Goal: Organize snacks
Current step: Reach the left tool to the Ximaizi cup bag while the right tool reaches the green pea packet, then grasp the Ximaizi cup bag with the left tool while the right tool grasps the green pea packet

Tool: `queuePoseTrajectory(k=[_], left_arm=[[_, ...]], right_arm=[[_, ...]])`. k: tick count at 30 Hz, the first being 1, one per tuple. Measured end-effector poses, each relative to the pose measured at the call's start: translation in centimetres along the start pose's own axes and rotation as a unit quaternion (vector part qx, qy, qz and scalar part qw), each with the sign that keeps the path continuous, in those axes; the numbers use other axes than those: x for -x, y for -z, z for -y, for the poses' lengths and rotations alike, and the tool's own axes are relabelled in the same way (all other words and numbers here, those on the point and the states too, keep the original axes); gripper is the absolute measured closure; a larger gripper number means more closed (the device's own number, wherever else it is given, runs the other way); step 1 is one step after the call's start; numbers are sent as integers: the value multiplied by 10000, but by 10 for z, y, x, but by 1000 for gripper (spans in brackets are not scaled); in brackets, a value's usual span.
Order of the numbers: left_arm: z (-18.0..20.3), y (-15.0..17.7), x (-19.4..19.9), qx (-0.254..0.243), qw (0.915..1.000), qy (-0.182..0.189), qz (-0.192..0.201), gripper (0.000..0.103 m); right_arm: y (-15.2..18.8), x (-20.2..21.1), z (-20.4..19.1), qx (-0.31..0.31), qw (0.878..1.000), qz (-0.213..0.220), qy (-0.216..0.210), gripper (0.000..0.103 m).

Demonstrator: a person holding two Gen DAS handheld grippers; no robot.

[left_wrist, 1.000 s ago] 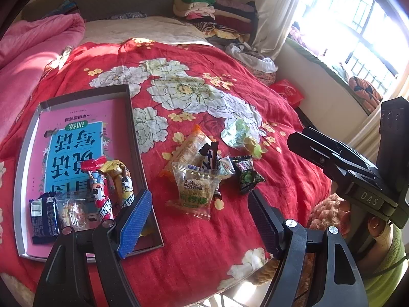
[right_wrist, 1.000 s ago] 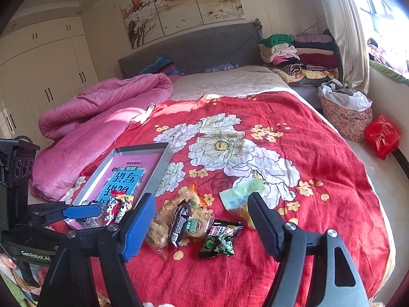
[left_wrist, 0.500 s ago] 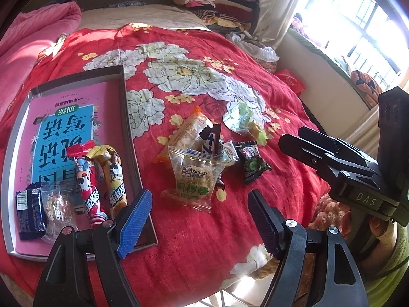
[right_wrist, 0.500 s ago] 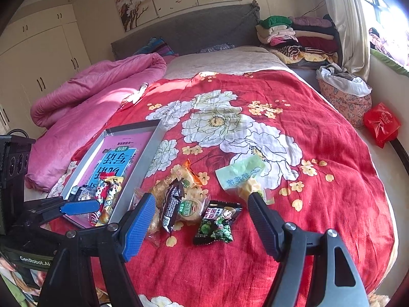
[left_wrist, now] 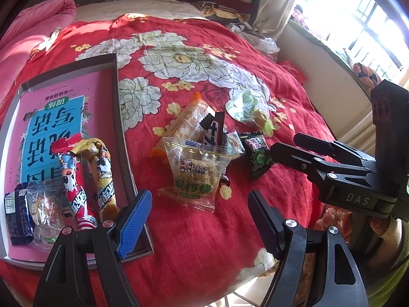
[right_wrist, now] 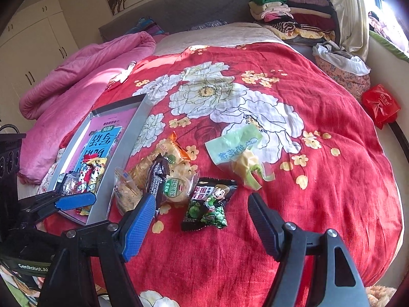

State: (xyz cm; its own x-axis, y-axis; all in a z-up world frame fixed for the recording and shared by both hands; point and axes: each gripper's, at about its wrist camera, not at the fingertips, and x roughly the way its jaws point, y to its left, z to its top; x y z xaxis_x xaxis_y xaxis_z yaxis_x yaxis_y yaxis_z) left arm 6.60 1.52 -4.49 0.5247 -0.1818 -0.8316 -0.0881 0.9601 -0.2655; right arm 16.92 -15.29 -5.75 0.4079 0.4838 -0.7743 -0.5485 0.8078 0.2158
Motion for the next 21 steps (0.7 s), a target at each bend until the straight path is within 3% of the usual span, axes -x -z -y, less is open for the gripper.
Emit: queuePoseTrajectory(k=[18,21], left_arm=[[-5,-6,-17,21,10000,31,-72,24],[-5,-6,-18,8,10000,56,-61,29]], right_arm=[[4,-23,2,43,9990,-406,176,29],[4,-28,0,102,9986,-469,222,29]])
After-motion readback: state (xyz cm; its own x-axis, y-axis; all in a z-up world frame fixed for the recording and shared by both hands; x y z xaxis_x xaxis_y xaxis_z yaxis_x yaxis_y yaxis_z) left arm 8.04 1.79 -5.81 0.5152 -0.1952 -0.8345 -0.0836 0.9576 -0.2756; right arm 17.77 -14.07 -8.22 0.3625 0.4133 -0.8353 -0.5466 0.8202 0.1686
